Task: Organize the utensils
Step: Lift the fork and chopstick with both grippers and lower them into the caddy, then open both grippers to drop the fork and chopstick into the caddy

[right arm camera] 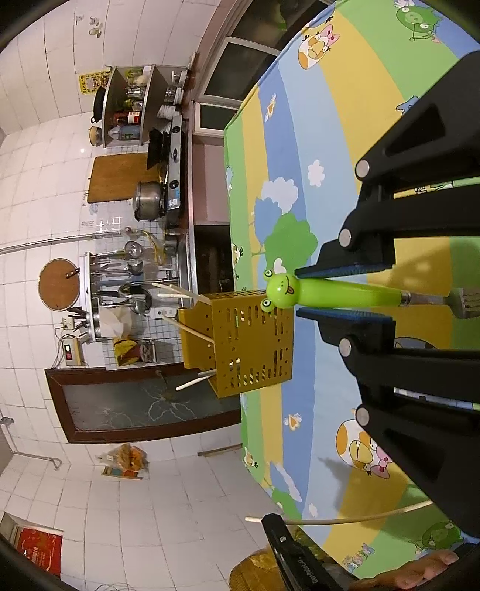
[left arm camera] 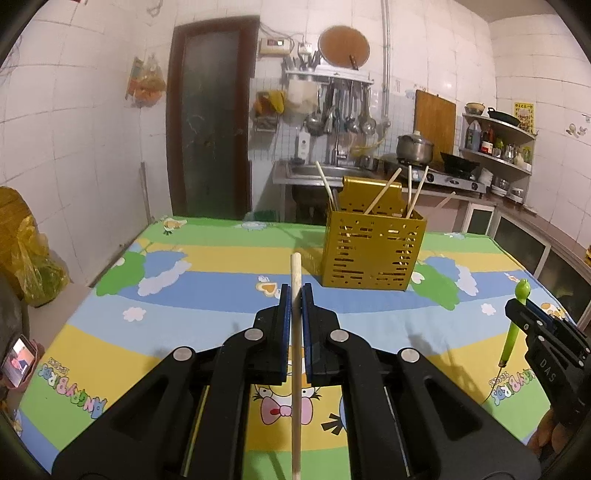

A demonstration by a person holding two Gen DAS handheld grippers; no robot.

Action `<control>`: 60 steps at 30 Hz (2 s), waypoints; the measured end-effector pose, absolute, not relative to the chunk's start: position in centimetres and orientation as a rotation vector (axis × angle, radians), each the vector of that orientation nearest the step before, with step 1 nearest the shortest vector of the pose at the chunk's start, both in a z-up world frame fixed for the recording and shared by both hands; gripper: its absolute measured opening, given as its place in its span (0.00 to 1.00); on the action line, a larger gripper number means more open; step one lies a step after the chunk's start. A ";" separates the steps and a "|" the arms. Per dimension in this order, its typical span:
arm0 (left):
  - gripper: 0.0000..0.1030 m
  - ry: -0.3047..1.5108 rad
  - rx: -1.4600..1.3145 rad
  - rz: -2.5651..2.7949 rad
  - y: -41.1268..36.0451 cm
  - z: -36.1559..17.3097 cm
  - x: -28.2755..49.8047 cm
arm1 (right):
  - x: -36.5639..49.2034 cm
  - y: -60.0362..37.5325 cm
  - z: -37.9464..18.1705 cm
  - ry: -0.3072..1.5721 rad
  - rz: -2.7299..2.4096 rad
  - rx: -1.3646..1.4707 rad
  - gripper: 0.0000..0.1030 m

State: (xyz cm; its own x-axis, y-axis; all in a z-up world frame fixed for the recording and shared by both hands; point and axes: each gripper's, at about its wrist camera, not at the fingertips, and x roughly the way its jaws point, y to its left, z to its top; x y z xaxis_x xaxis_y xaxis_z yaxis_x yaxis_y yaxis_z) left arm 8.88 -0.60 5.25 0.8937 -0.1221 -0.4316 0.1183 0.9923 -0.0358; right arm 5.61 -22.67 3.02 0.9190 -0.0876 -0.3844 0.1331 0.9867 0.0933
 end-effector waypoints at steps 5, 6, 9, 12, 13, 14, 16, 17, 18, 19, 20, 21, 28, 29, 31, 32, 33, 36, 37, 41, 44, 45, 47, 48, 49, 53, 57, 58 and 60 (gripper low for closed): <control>0.04 0.433 -0.017 -0.122 -0.5 5.7 8.2 | 4.9 -22.6 3.3 0.370 -0.108 0.123 0.16; 0.04 0.430 -0.017 -0.122 -0.5 5.9 8.1 | 4.9 -22.6 3.4 0.369 -0.106 0.125 0.16; 0.04 0.419 -0.012 -0.121 -0.6 6.2 7.8 | 4.7 -22.8 3.6 0.358 -0.107 0.133 0.16; 0.04 0.412 0.001 -0.123 -0.8 6.6 7.8 | 4.6 -23.0 3.9 0.346 -0.110 0.139 0.16; 0.04 0.409 0.001 -0.123 -0.9 6.8 7.9 | 4.6 -23.1 4.1 0.341 -0.113 0.137 0.15; 0.04 0.406 0.000 -0.126 -0.9 7.0 8.0 | 4.6 -23.1 4.3 0.335 -0.115 0.135 0.15; 0.04 0.398 -0.006 -0.134 -0.9 7.7 8.3 | 4.7 -23.3 5.0 0.319 -0.120 0.134 0.15; 0.04 0.397 -0.009 -0.136 -0.9 7.9 8.5 | 4.8 -23.4 5.2 0.315 -0.119 0.136 0.15; 0.04 0.395 -0.011 -0.140 -1.0 8.3 8.8 | 5.1 -23.6 5.6 0.309 -0.116 0.141 0.15; 0.04 0.393 -0.015 -0.143 -1.0 8.6 9.1 | 5.3 -23.7 5.9 0.307 -0.114 0.145 0.15; 0.04 0.387 -0.019 -0.145 -1.0 9.0 9.5 | 5.5 -23.8 6.3 0.304 -0.111 0.150 0.15; 0.04 0.378 -0.024 -0.149 -1.0 9.5 9.8 | 6.0 -23.9 6.8 0.300 -0.106 0.154 0.15; 0.04 0.300 -0.006 -0.168 -2.4 12.8 12.9 | 9.7 -24.5 9.6 0.267 -0.098 0.156 0.15; 0.04 0.295 -0.009 -0.173 -2.6 13.3 13.5 | 10.3 -24.6 10.0 0.261 -0.095 0.159 0.15; 0.04 0.278 -0.008 -0.179 -3.0 14.3 14.8 | 11.5 -24.8 10.8 0.253 -0.085 0.169 0.15; 0.04 0.267 -0.003 -0.180 -3.4 14.9 15.6 | 12.1 -24.9 11.3 0.249 -0.081 0.174 0.15; 0.04 0.258 -0.002 -0.182 -3.7 15.4 16.5 | 13.1 -25.0 12.0 0.237 -0.076 0.181 0.15; 0.04 0.233 -0.010 -0.197 -4.7 17.5 19.0 | 15.0 -25.3 13.7 0.202 -0.069 0.188 0.15; 0.04 0.223 -0.011 -0.201 -5.0 18.0 19.6 | 15.8 -25.4 14.4 0.190 -0.067 0.189 0.15; 0.04 0.167 -0.024 -0.223 -6.6 20.8 22.2 | 18.8 -26.0 17.1 0.150 -0.056 0.207 0.15; 0.04 0.139 -0.031 -0.243 -7.8 22.3 24.1 | 20.7 -26.2 18.4 0.138 -0.048 0.209 0.15; 0.04 0.128 -0.035 -0.249 -8.1 22.6 24.5 | 21.1 -26.2 18.6 0.135 -0.050 0.206 0.15; 0.04 0.116 -0.051 -0.260 -8.7 23.0 25.7 | 22.4 -26.3 18.8 0.132 -0.053 0.209 0.15; 0.04 0.115 -0.057 -0.264 -9.0 23.1 26.2 | 22.7 -26.4 18.8 0.134 -0.051 0.214 0.15; 0.04 0.113 -0.059 -0.267 -9.3 23.1 26.7 | 23.3 -26.4 18.7 0.136 -0.051 0.216 0.15; 0.04 0.106 -0.044 -0.258 -10.7 22.4 28.9 | 25.1 -26.5 18.3 0.134 -0.050 0.197 0.15; 0.04 0.126 -0.046 -0.257 -11.3 21.0 31.2 | 26.8 -26.7 17.3 0.154 -0.038 0.197 0.15; 0.04 0.135 -0.049 -0.261 -11.3 20.6 31.7 | 27.2 -26.7 17.0 0.158 -0.036 0.200 0.15; 0.04 0.147 -0.046 -0.259 -11.4 19.7 32.7 | 27.9 -26.7 16.3 0.171 -0.027 0.208 0.15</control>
